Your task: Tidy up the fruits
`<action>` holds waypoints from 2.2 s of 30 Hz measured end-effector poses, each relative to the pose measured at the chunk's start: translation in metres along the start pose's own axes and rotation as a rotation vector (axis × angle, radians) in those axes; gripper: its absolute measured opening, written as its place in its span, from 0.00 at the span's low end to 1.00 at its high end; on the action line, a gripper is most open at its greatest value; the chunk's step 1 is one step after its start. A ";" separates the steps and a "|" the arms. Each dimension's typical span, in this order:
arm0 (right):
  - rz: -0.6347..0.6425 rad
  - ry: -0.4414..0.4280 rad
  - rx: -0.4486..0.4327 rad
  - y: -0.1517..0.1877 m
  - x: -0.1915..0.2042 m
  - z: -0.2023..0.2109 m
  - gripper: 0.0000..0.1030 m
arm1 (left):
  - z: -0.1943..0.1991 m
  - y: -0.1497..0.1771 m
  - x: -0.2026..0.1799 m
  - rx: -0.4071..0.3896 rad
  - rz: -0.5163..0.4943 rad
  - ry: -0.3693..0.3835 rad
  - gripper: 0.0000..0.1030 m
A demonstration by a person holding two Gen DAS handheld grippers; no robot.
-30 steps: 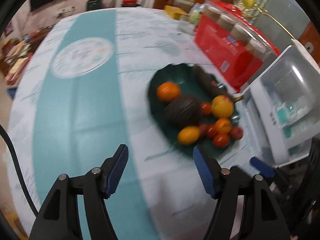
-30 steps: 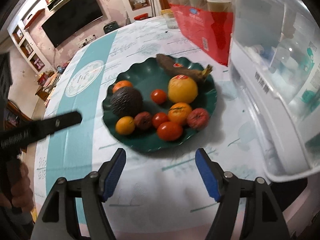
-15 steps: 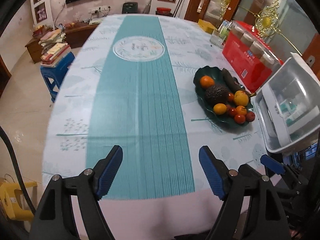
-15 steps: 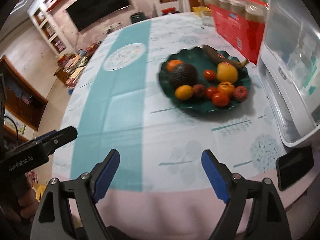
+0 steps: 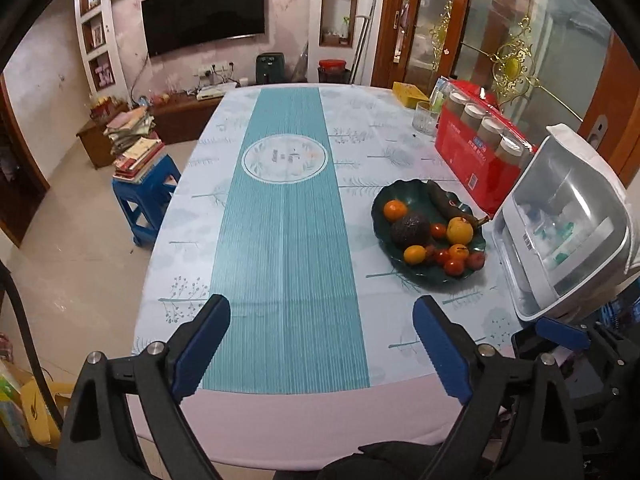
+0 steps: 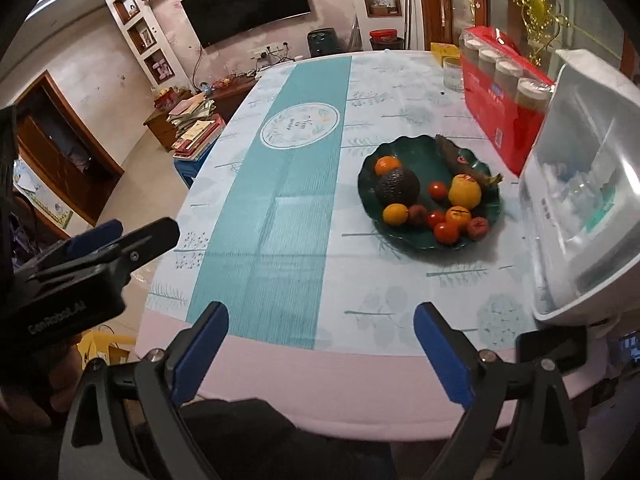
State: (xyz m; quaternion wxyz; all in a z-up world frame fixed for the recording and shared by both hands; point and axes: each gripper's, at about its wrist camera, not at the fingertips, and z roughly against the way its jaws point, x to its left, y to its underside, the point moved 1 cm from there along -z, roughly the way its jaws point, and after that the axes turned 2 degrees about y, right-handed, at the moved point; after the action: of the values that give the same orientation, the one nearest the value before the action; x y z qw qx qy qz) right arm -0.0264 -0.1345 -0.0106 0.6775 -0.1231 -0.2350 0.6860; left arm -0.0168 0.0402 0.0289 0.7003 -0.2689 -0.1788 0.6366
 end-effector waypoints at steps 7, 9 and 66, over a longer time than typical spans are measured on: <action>-0.027 0.019 -0.017 0.016 -0.011 0.003 0.99 | 0.001 0.016 -0.022 0.002 0.009 -0.031 0.91; -0.044 0.047 -0.025 0.019 -0.017 0.002 1.00 | 0.000 0.020 -0.025 -0.008 0.013 -0.070 0.91; -0.015 0.070 -0.028 0.035 -0.012 0.003 1.00 | 0.002 0.038 -0.029 0.009 -0.012 -0.099 0.99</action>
State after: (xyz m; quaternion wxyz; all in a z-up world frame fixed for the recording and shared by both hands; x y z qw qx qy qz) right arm -0.0577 -0.1461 -0.0266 0.6888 -0.1547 -0.2216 0.6727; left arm -0.0514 0.0137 0.0100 0.6954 -0.2330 -0.2119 0.6459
